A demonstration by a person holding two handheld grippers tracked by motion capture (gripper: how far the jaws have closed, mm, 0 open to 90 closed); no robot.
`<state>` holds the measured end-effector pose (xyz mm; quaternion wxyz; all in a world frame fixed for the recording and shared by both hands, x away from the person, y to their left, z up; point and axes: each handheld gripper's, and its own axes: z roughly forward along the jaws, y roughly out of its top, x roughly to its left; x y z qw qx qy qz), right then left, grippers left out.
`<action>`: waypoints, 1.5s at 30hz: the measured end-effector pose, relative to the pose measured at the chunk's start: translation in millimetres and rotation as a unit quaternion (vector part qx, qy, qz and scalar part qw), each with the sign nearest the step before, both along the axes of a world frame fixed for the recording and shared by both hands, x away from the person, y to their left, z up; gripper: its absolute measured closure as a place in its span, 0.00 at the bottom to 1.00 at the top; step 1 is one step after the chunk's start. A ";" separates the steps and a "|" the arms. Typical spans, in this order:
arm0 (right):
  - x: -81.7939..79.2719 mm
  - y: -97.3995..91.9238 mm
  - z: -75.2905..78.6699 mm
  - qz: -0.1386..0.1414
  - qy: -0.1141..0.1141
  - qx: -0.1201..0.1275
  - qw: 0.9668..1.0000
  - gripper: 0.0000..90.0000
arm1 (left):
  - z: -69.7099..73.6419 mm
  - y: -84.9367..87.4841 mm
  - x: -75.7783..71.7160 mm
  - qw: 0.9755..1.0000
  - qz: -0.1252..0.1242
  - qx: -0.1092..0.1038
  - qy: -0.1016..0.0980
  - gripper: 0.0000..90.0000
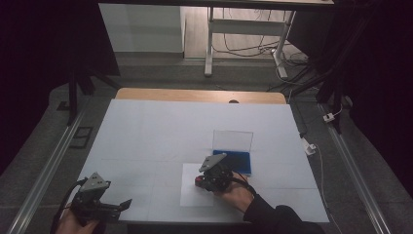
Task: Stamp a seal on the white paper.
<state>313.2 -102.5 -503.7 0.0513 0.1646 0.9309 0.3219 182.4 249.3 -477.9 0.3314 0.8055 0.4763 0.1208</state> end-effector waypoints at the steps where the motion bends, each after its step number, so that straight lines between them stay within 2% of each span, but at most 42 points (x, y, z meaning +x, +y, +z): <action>1: 1.3 -0.8 -0.3 -0.004 0.008 0.005 1.000 0.89 | 0.0 0.0 0.0 1.000 0.000 0.000 0.000 0.05; 7: 10.8 -6.9 -2.7 -0.018 0.050 0.033 0.998 0.89 | 0.0 0.0 0.0 1.000 0.000 0.000 0.000 0.05; 10: 8.5 -5.2 -2.1 -0.013 0.040 0.026 0.999 0.89 | 0.0 0.0 0.1 1.000 0.000 0.000 0.000 0.05; 15: -0.5 0.3 -0.6 0.003 -0.006 -0.001 1.000 0.89 | 0.0 -0.2 0.2 1.000 0.000 0.000 0.001 0.05; 18: -4.1 2.5 0.1 0.004 -0.019 -0.010 1.000 0.89 | 0.0 -0.2 0.3 1.000 0.000 0.001 0.000 0.05; 21: -2.1 1.1 -0.3 0.003 -0.010 -0.004 1.000 0.89 | 0.0 -0.2 0.3 1.000 0.000 0.001 0.000 0.05; 26: 5.3 -3.9 -2.1 -0.009 0.026 0.020 0.999 0.89 | 0.0 -0.1 0.2 1.000 -0.001 0.001 0.000 0.05; 27: 5.3 -4.1 -2.2 -0.009 0.026 0.020 0.999 0.89 | 0.0 -0.1 0.2 1.000 -0.001 0.000 0.000 0.05; 32: -0.3 -0.8 -1.1 0.002 -0.001 0.004 1.000 0.89 | 0.0 -0.2 0.2 1.000 -0.001 0.000 0.000 0.05; 35: 1.6 -2.2 -1.2 0.000 0.007 0.009 1.000 0.89 | 0.1 0.1 0.1 1.000 -0.001 0.000 -0.001 0.05; 45: 3.1 -3.9 -0.4 -0.003 0.011 0.013 1.000 0.88 | 0.1 0.2 0.0 1.000 -0.001 -0.001 -0.002 0.05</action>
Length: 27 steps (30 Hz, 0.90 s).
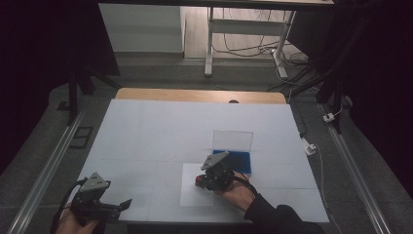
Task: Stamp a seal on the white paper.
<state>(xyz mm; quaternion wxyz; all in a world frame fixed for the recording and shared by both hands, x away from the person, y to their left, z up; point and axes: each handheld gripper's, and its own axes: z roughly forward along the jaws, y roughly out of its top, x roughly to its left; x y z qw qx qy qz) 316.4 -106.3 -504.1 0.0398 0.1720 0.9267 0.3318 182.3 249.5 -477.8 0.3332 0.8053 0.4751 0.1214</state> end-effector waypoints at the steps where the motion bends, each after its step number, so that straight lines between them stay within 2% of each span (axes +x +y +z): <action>1: 0.3 -0.4 -0.2 0.000 0.002 0.002 1.000 0.88 | 0.0 0.0 0.0 1.000 0.000 0.000 0.000 0.05; 4: 1.3 -1.6 0.4 -0.004 0.006 0.004 1.000 0.88 | 0.0 -0.1 0.0 1.000 0.000 0.001 0.000 0.05; 7: 2.5 -3.9 2.7 -0.010 0.015 0.019 1.000 0.88 | 0.0 0.0 0.0 1.000 0.000 0.000 0.000 0.05; 11: 3.8 -6.9 6.8 -0.016 0.013 0.032 0.999 0.88 | 0.0 0.0 0.0 1.000 0.000 0.000 0.000 0.05; 27: 4.1 -16.2 18.1 -0.016 0.012 0.046 0.999 0.88 | 0.1 0.0 -0.1 1.000 0.000 -0.001 0.000 0.05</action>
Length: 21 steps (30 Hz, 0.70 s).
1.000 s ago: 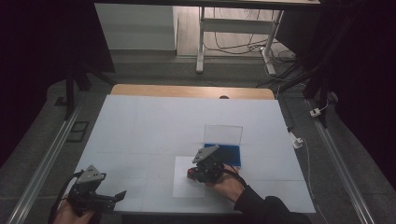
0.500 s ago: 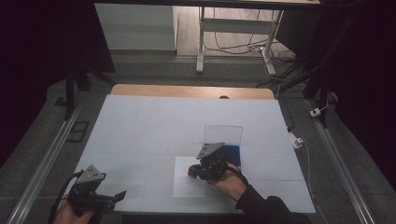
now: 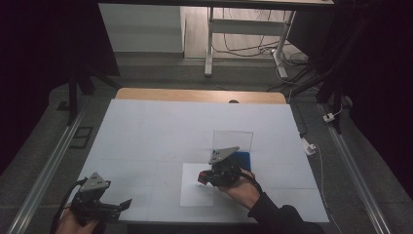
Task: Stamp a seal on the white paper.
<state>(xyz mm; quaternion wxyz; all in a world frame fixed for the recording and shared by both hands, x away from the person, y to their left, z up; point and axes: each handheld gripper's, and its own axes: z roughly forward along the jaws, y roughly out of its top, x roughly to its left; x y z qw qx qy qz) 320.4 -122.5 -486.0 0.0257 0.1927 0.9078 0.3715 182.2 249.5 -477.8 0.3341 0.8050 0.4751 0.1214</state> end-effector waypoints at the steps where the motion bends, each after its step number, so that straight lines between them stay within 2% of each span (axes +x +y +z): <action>1: 0.2 -0.7 0.6 -0.001 0.000 0.002 1.000 0.88 | 0.0 -0.1 -0.1 1.000 0.000 -0.001 0.000 0.05; 21: 6.5 -19.7 12.9 -0.031 0.001 0.024 0.999 0.88 | 0.1 0.2 -0.1 1.000 0.000 -0.001 -0.001 0.05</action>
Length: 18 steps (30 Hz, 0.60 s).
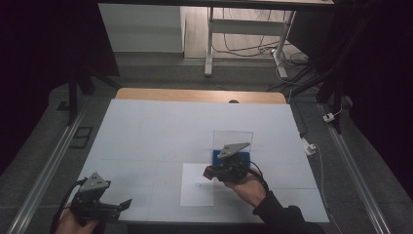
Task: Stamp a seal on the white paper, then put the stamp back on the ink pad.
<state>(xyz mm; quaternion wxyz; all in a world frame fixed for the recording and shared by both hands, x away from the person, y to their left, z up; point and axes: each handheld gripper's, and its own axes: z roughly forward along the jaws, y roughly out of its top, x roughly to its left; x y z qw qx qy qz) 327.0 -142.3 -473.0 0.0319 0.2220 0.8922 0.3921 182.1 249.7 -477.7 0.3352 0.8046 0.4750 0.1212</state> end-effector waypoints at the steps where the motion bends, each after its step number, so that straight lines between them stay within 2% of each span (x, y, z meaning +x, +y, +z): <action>1: 0.2 -1.1 0.8 -0.003 0.000 0.000 1.000 0.88 | 0.0 0.0 0.0 1.000 0.000 0.000 0.000 0.05; 18: 11.4 -22.1 7.8 -0.041 -0.009 0.008 0.999 0.88 | -0.1 -0.2 0.3 1.000 0.001 0.000 0.001 0.05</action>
